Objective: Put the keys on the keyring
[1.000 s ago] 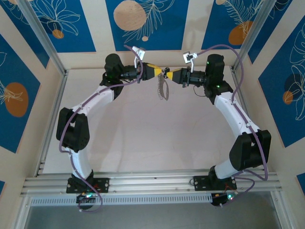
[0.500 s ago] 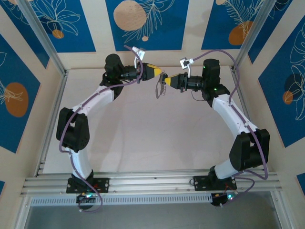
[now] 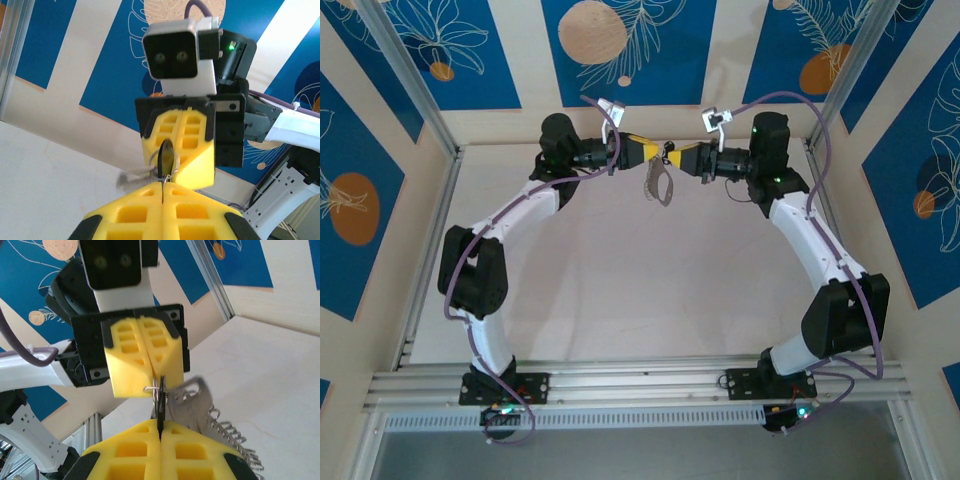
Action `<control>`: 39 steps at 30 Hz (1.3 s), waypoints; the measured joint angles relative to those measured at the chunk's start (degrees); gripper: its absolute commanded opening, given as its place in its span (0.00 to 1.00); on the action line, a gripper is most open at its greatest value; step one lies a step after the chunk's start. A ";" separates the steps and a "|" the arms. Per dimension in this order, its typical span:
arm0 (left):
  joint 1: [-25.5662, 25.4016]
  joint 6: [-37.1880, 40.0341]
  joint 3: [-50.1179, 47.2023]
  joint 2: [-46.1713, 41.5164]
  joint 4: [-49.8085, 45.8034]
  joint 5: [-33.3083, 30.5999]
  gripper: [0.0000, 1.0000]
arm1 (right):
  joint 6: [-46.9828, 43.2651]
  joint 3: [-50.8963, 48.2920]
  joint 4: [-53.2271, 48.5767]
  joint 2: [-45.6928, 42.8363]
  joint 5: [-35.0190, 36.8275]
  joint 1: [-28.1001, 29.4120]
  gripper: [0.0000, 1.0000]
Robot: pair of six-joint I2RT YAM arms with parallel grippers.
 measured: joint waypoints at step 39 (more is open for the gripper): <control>4.81 9.14 -16.76 -15.30 -7.69 -14.67 0.41 | -2.99 6.58 -6.67 14.88 1.27 -1.22 0.00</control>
